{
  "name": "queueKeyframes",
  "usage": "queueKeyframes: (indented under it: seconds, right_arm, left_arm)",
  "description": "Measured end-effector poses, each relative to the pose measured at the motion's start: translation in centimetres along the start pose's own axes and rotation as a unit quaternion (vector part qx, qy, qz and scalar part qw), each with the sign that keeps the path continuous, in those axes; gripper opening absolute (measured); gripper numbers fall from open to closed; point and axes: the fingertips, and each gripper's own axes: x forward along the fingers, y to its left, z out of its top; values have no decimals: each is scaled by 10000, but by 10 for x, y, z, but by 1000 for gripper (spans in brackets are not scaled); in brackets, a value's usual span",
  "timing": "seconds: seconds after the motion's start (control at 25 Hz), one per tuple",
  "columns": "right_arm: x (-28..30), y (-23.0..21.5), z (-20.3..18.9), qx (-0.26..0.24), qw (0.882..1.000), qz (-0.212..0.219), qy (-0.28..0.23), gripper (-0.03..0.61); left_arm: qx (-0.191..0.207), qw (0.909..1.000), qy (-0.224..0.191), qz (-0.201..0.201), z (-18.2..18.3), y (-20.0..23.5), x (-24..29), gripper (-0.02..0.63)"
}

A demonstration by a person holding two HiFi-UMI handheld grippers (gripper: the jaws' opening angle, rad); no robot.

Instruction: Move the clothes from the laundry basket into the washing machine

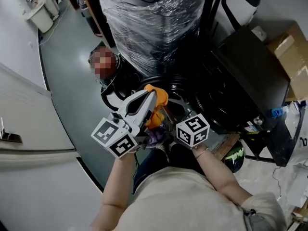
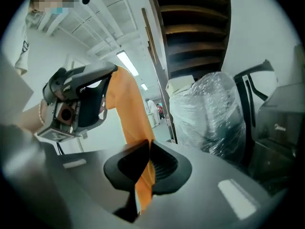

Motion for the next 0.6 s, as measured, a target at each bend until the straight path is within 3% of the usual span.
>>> queueKeyframes:
  seconds: [0.28,0.48,0.6]
  right_arm:
    - [-48,-40,49,176,9952,-804,-533,28]
    - [-98,-58,83,267,9848,-1380,-1023,28]
    - [-124,-64,97,251,9787,-1661,-1179,28]
  left_arm:
    - [242,9966,59,-789,2,-17,28,15]
    - [589,9915,581,-1002,-36,-28,51,15]
    - [550,9880,783,-1211,-63,-35,63,35]
